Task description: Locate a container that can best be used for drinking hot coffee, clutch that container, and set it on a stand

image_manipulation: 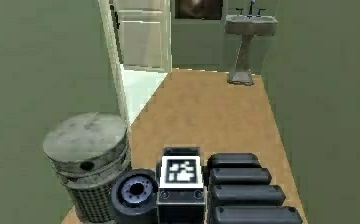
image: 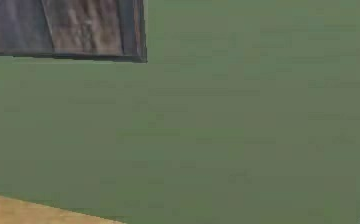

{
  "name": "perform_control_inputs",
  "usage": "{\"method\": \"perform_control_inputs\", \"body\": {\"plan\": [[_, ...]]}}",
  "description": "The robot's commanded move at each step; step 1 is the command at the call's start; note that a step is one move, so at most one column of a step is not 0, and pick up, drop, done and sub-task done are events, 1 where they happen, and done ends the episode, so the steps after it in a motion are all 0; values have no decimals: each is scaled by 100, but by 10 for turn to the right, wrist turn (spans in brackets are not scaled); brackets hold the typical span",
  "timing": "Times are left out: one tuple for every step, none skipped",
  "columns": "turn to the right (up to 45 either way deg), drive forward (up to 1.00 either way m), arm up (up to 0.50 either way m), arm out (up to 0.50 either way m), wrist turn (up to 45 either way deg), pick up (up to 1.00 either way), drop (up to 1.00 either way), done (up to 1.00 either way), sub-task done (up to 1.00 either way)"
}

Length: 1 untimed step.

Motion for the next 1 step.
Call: {"method": "perform_control_inputs", "body": {"plan": [[-450, 0, 0, 0, 0, 0, 0, 0, 0]]}}
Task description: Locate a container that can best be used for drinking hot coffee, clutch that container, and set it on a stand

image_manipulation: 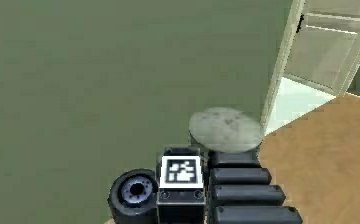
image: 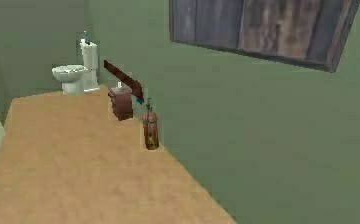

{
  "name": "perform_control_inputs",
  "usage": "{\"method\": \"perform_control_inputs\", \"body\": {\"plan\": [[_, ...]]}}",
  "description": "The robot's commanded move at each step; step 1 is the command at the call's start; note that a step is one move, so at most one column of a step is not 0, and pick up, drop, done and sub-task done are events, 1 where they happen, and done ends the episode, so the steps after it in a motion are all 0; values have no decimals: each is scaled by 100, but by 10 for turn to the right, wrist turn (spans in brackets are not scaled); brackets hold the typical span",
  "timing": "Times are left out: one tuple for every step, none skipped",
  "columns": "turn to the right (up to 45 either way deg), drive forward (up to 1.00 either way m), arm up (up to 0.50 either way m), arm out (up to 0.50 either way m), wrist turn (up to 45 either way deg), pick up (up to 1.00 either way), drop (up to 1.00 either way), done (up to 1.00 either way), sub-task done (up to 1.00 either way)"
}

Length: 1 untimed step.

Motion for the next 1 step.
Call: {"method": "perform_control_inputs", "body": {"plan": [[-450, 0, 0, 0, 0, 0, 0, 0, 0]]}}
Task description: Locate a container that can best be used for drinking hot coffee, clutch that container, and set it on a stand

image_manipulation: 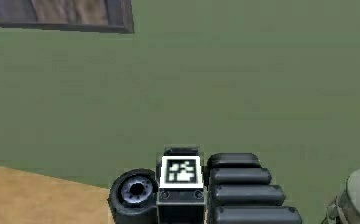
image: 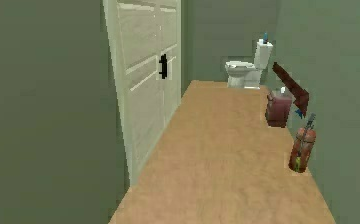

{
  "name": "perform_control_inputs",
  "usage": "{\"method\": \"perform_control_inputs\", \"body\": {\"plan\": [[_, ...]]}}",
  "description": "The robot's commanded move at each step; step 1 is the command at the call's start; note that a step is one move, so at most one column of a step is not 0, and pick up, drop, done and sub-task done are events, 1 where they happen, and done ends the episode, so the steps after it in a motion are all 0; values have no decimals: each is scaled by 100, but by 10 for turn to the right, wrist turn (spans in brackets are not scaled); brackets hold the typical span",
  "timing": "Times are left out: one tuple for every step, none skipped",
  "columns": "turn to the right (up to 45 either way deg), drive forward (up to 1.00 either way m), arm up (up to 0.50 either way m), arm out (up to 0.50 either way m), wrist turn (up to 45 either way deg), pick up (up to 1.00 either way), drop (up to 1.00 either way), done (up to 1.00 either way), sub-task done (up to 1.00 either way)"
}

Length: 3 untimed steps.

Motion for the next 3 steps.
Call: {"method": "perform_control_inputs", "body": {"plan": [[-120, 0, 0, 0, 0, 0, 0, 0, 0], [0, 10, 0, 0, 0, 0, 0, 0, 0], [450, 0, 0, 0, 0, 0, 0, 0, 0]]}}
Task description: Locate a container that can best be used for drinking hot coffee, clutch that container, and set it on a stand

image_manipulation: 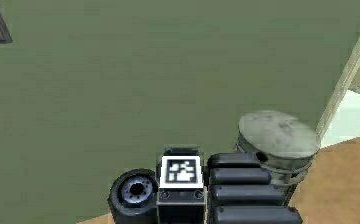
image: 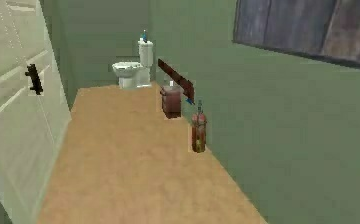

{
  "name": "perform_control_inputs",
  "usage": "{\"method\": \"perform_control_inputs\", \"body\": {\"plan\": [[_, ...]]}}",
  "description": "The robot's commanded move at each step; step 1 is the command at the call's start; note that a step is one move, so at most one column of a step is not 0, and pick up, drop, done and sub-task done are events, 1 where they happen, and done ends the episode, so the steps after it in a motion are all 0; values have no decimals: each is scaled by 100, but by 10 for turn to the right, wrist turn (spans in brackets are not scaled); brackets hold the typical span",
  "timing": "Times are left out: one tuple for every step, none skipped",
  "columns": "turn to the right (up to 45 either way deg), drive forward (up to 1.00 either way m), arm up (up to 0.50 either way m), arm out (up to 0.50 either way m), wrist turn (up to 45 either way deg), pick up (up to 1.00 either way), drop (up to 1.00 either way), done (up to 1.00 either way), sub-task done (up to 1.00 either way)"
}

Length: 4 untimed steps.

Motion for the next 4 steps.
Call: {"method": "perform_control_inputs", "body": {"plan": [[450, 0, 0, 0, 0, 0, 0, 0, 0], [390, 0, 0, 0, 0, 0, 0, 0, 0], [30, 0, 0, 0, 0, 0, 0, 0, 0], [-450, 0, 0, 0, 0, 0, 0, 0, 0]]}}
